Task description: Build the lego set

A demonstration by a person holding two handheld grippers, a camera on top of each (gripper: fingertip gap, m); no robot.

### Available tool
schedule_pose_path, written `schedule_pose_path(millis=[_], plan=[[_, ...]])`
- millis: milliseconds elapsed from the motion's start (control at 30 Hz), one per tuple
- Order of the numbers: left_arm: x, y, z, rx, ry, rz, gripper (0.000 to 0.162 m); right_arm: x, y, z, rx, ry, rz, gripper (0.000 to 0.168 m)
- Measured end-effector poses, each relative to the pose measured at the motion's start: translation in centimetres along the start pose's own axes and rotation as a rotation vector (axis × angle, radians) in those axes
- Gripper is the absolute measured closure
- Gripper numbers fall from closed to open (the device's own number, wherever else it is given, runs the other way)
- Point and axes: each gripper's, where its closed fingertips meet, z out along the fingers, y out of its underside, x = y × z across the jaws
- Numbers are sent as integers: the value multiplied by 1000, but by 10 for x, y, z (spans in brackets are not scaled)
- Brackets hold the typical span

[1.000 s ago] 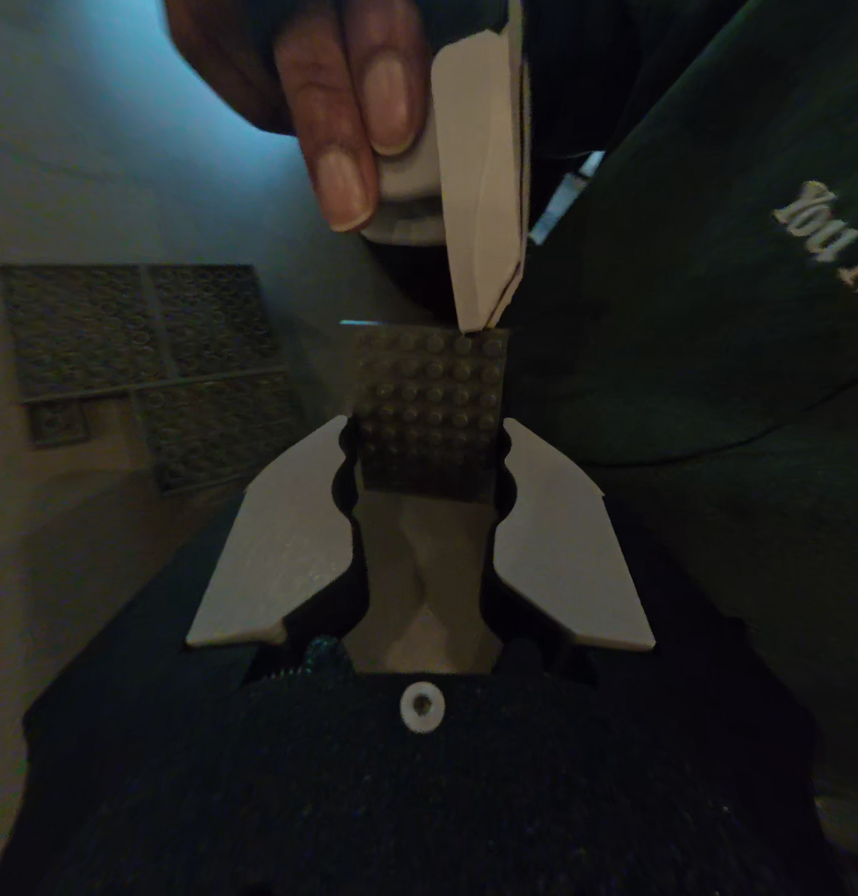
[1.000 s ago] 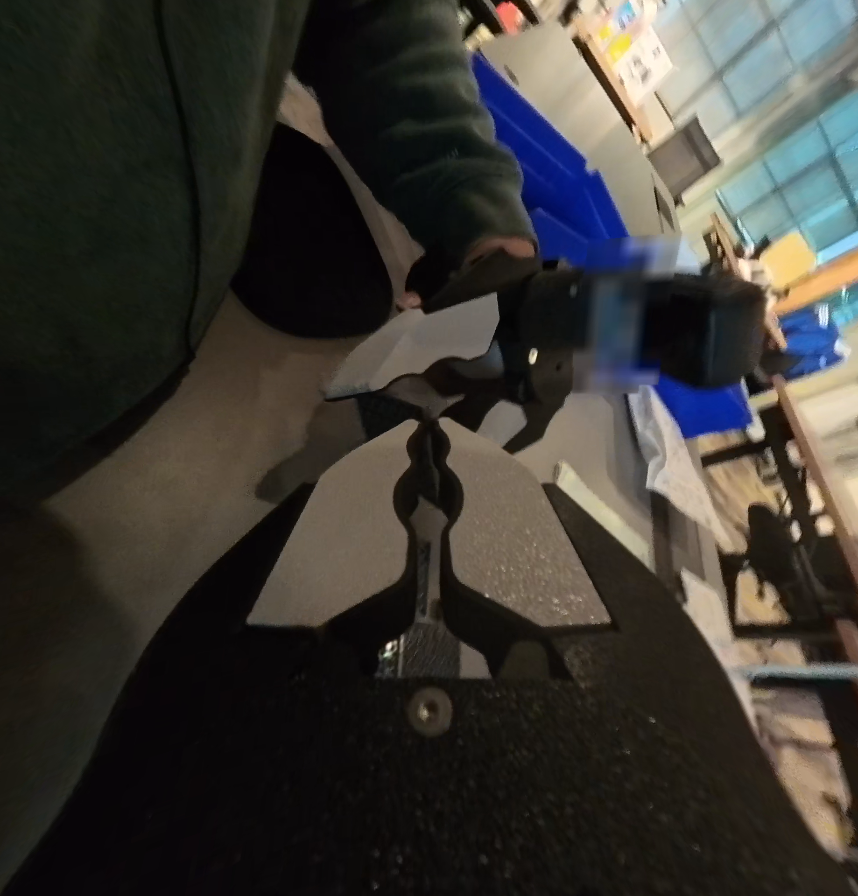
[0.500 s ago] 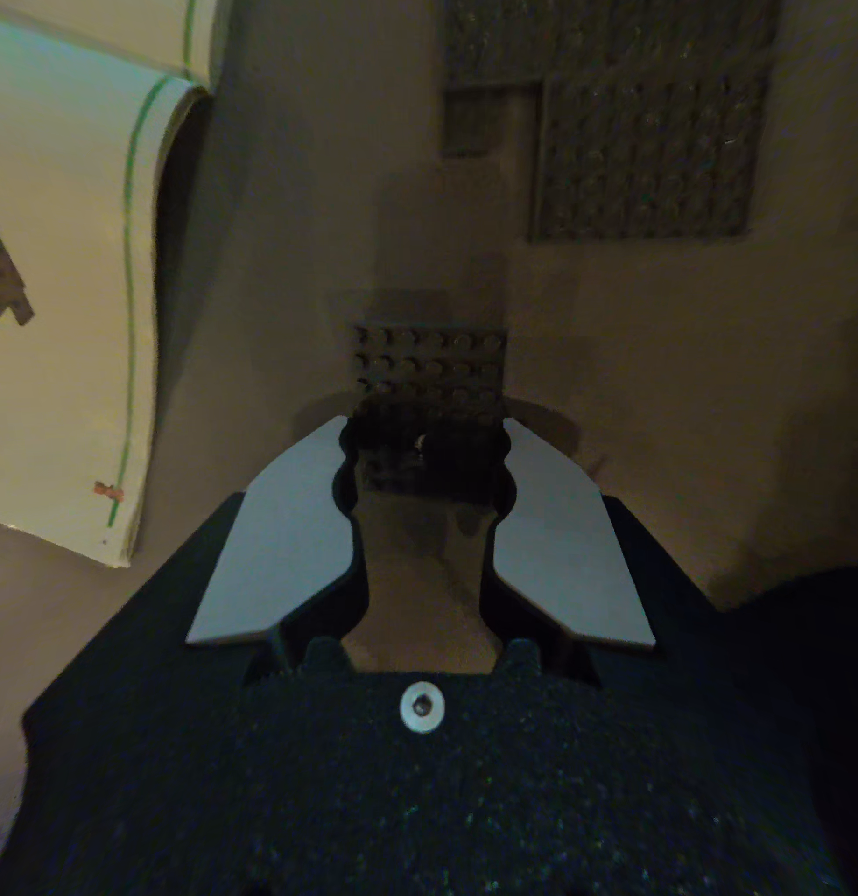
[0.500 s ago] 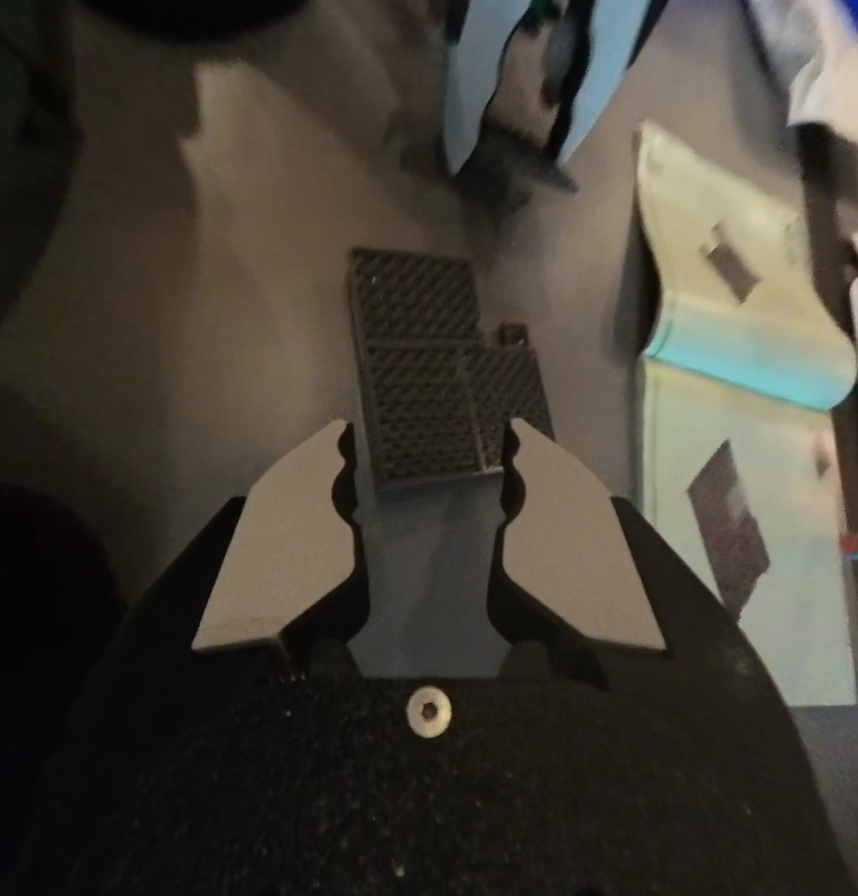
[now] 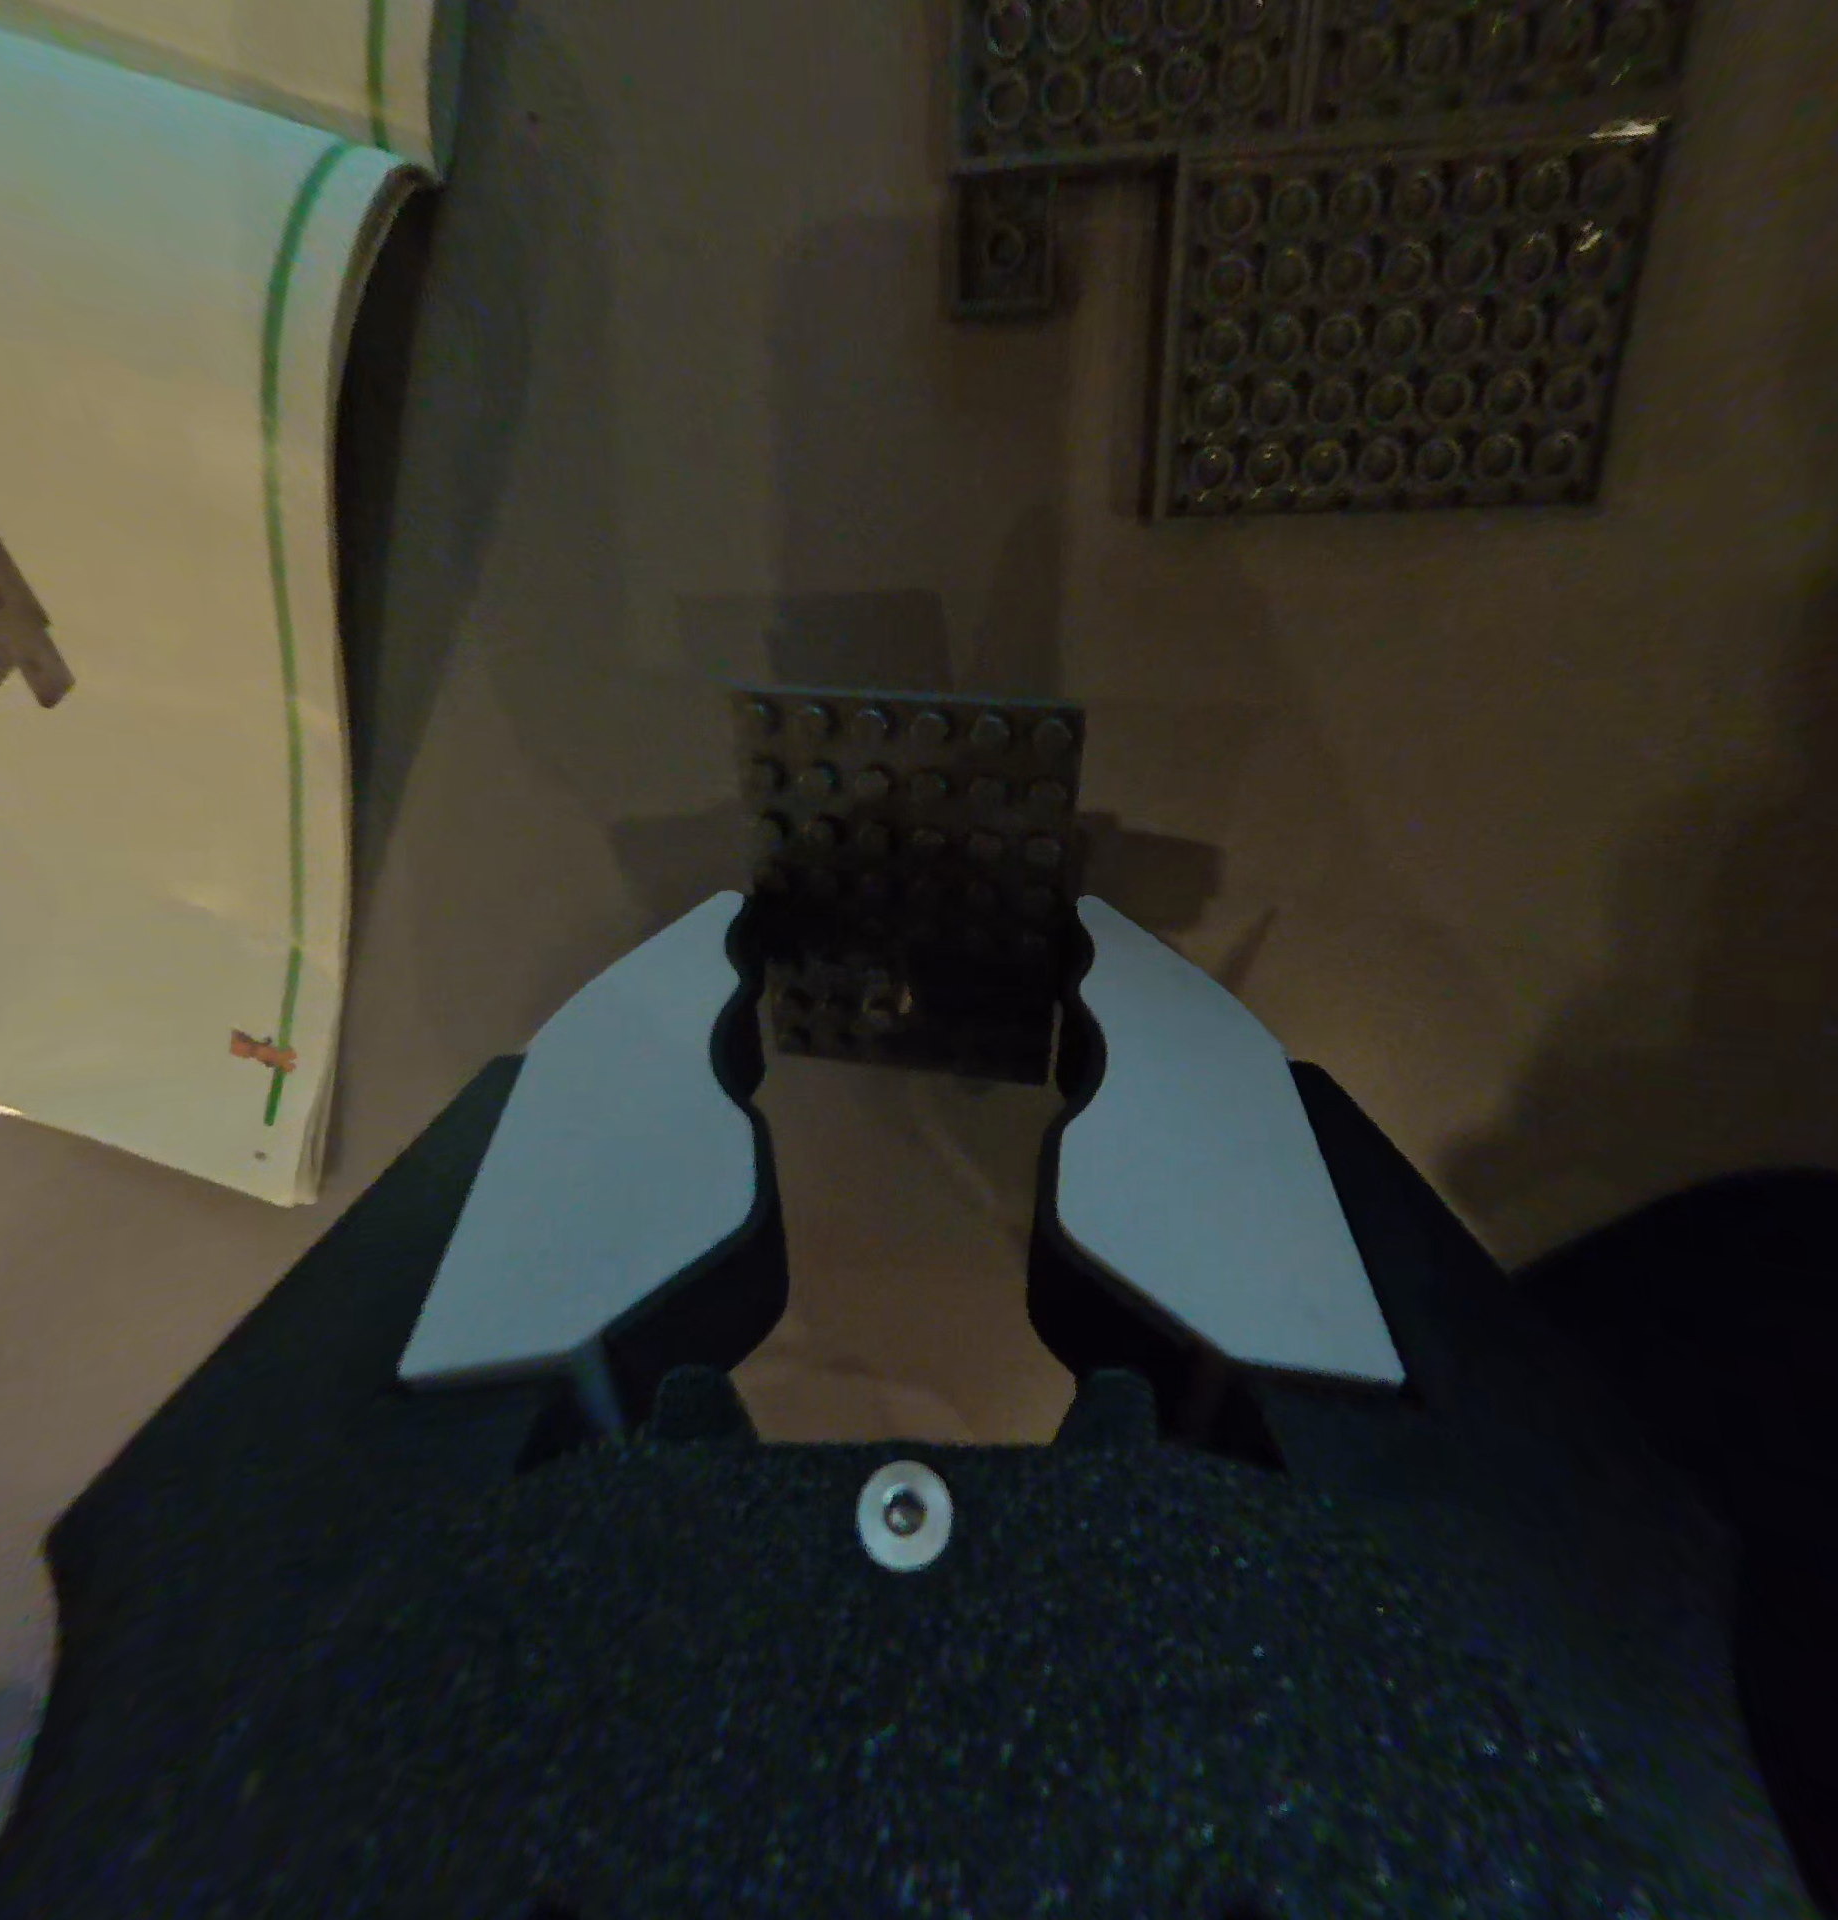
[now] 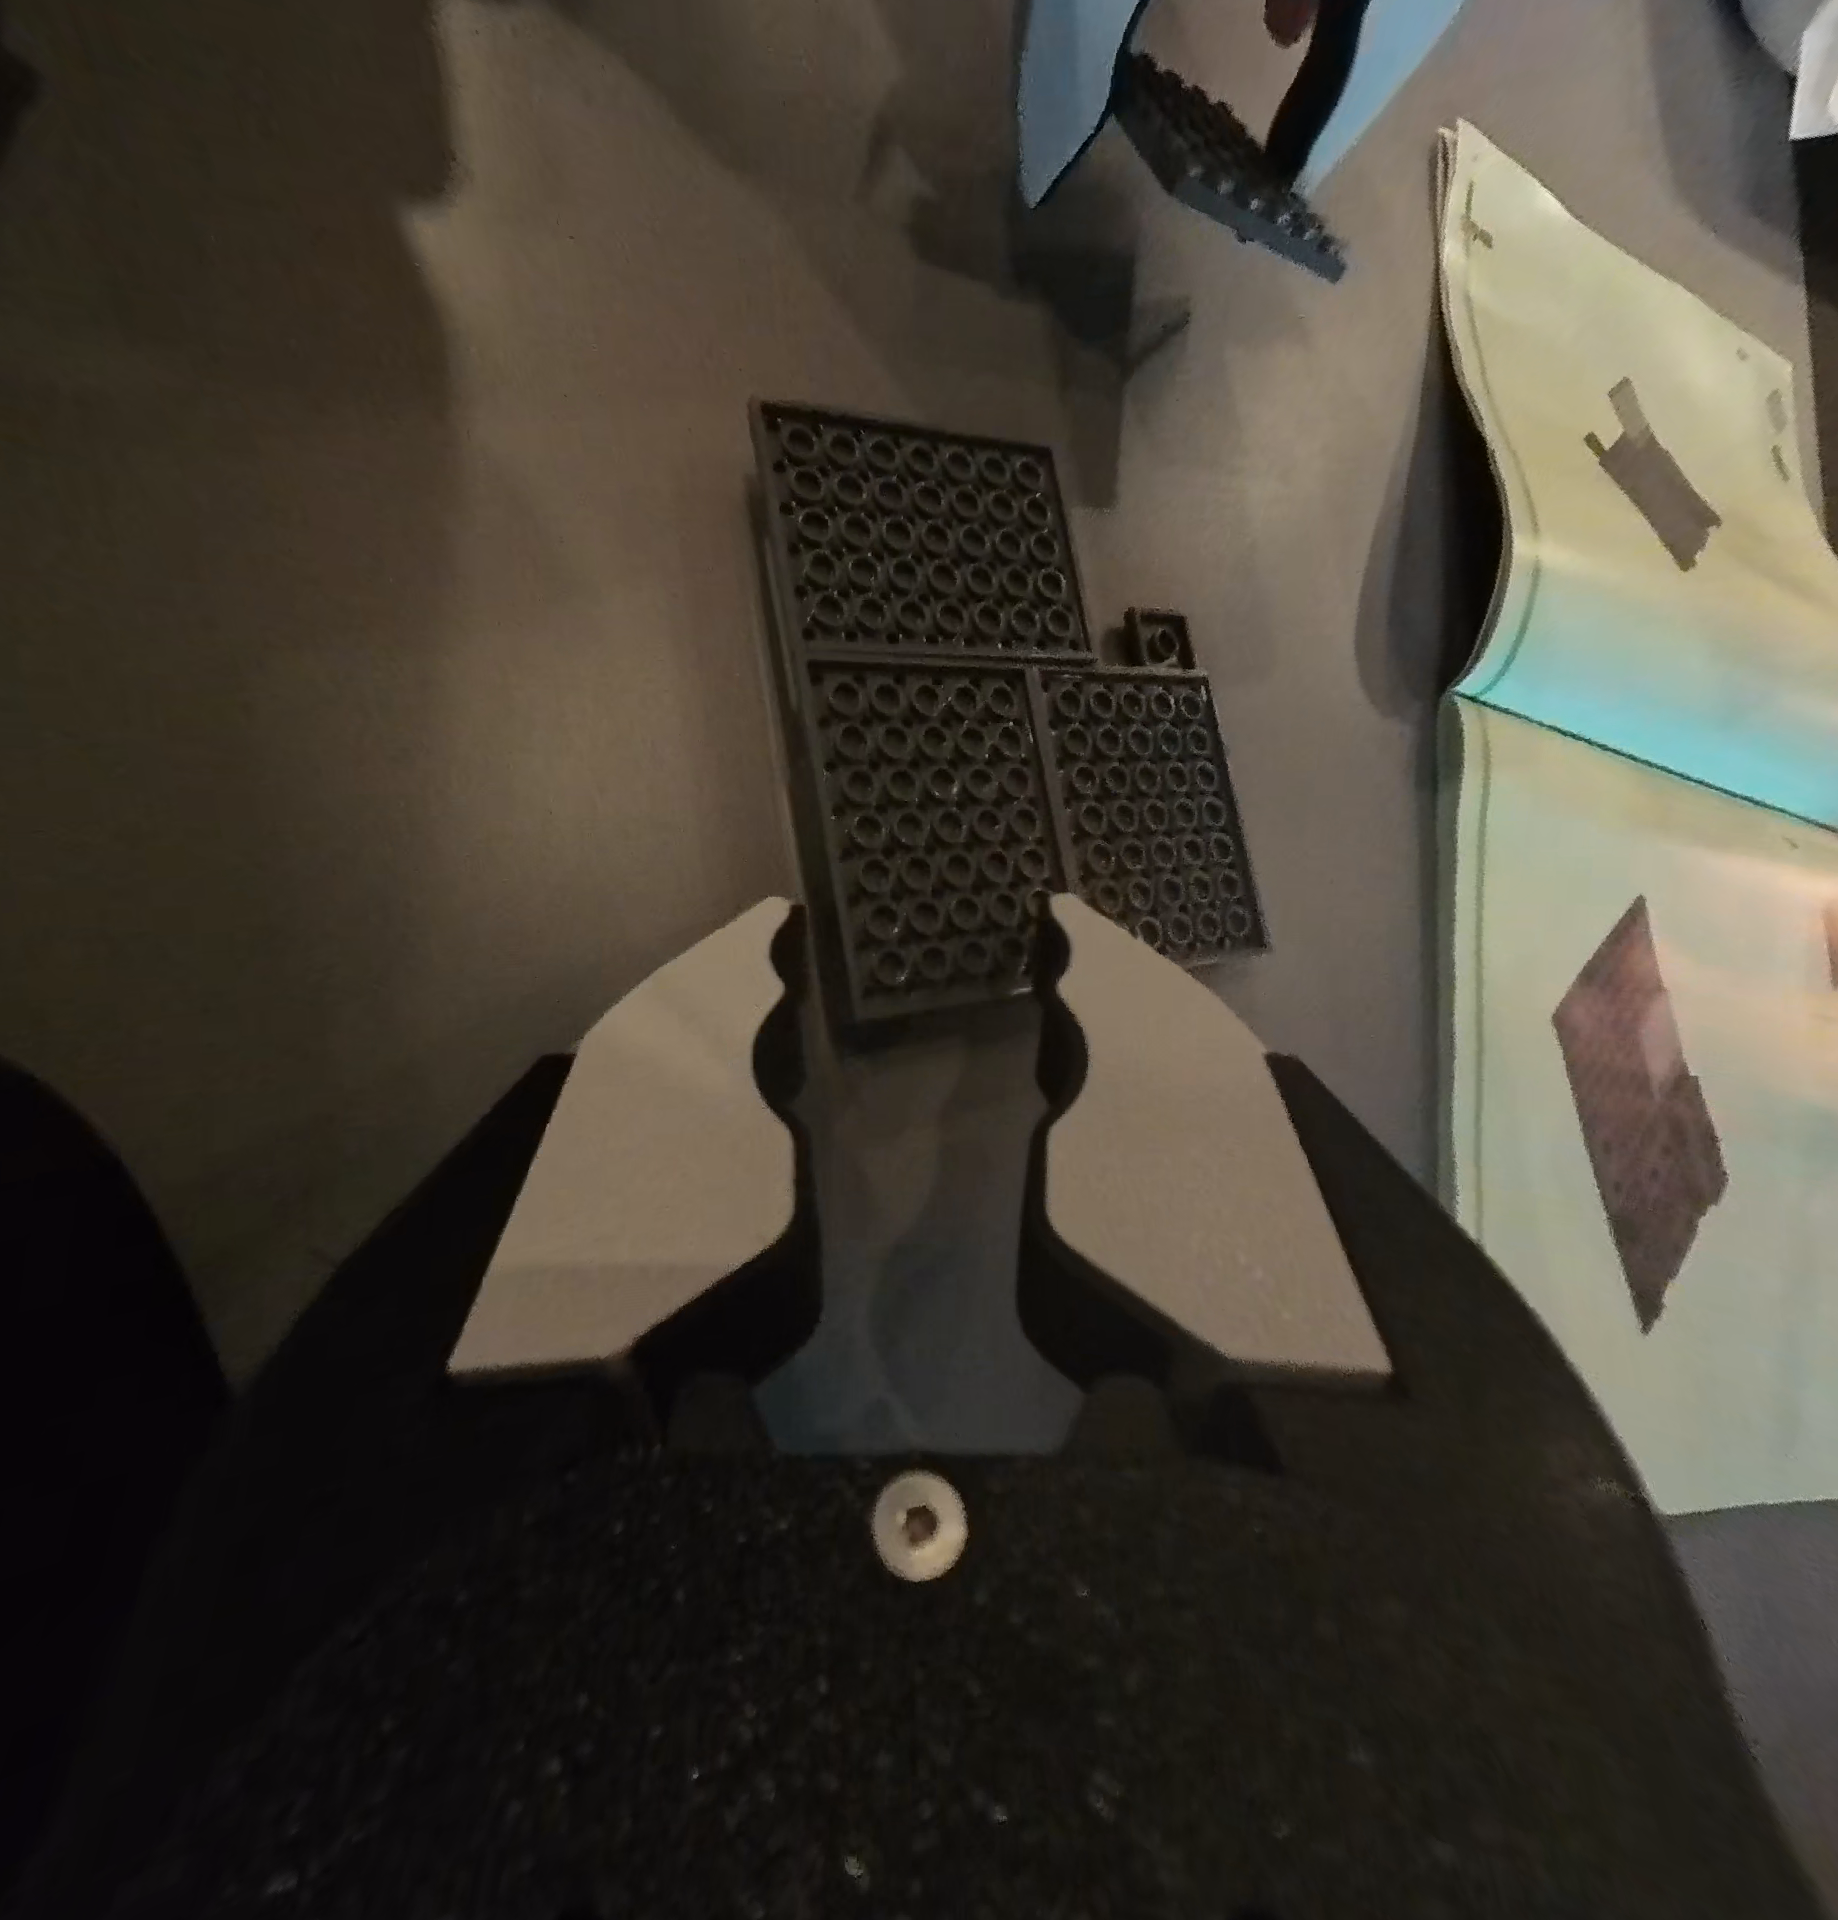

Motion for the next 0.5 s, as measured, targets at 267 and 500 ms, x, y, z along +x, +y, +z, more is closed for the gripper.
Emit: schedule_pose_path(millis=[267, 500], plan=[[5, -1, -1, 28, 35, -12, 102, 1, 1, 1, 5, 13, -61, 140], [19, -22, -16, 177, -2, 54, 102, 2, 1, -2, -21, 20, -87, 142]])
